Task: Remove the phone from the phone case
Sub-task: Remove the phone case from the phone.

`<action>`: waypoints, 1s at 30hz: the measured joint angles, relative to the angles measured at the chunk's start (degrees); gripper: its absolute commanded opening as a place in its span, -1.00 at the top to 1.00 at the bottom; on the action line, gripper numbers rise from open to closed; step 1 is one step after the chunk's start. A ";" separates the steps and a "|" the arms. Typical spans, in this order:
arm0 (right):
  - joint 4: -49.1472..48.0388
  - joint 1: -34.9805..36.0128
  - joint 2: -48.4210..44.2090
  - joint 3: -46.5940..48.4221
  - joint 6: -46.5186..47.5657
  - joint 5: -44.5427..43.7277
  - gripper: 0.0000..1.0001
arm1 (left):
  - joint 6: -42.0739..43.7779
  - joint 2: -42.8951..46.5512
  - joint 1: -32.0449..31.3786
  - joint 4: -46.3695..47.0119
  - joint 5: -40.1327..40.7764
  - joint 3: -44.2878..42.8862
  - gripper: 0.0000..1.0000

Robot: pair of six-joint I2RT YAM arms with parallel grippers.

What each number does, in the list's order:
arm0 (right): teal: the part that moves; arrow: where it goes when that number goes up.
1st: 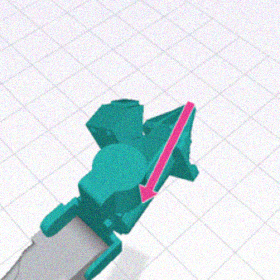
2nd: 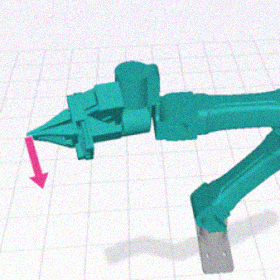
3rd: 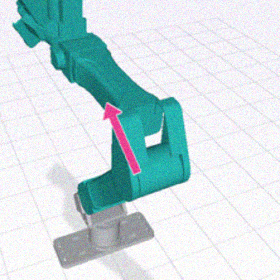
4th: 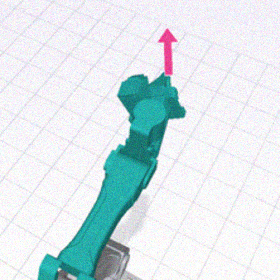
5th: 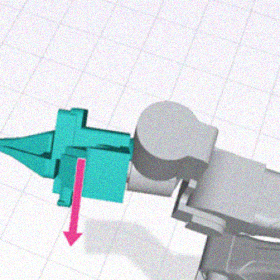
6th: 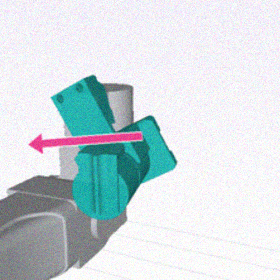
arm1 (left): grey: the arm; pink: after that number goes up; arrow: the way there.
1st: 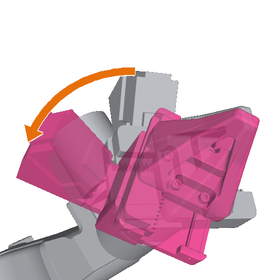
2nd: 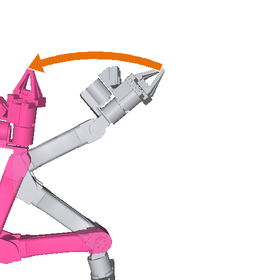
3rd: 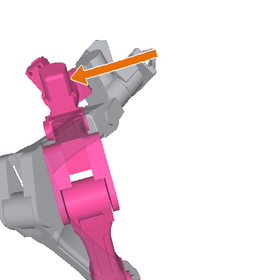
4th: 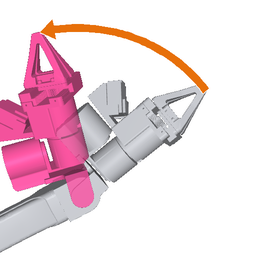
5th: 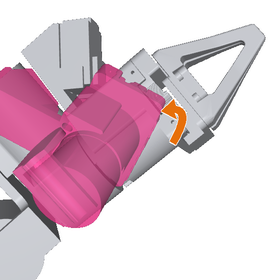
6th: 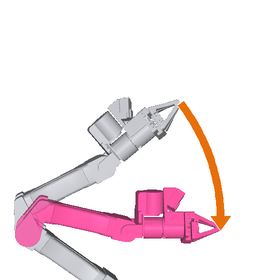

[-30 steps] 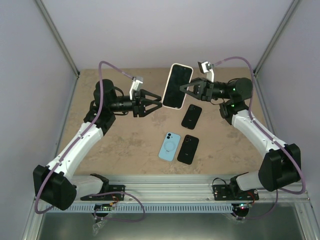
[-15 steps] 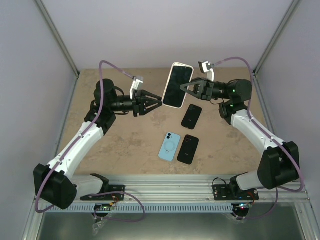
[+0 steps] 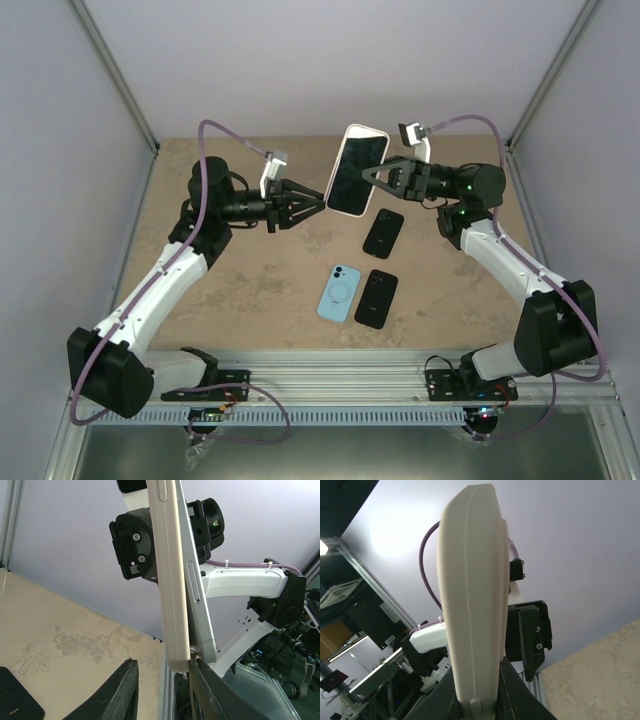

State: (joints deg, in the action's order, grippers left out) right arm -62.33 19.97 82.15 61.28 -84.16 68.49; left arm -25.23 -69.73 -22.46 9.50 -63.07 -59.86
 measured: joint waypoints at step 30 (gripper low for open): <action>-7.48 2.40 1.88 -0.79 -3.10 -2.19 0.99 | 1.42 -1.70 0.28 -4.24 -0.42 -1.07 0.39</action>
State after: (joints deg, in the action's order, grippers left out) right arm -69.80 22.37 84.03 60.49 -87.26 66.30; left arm -23.81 -71.44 -22.17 5.26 -63.48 -60.93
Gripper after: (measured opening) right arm 0.137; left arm 0.304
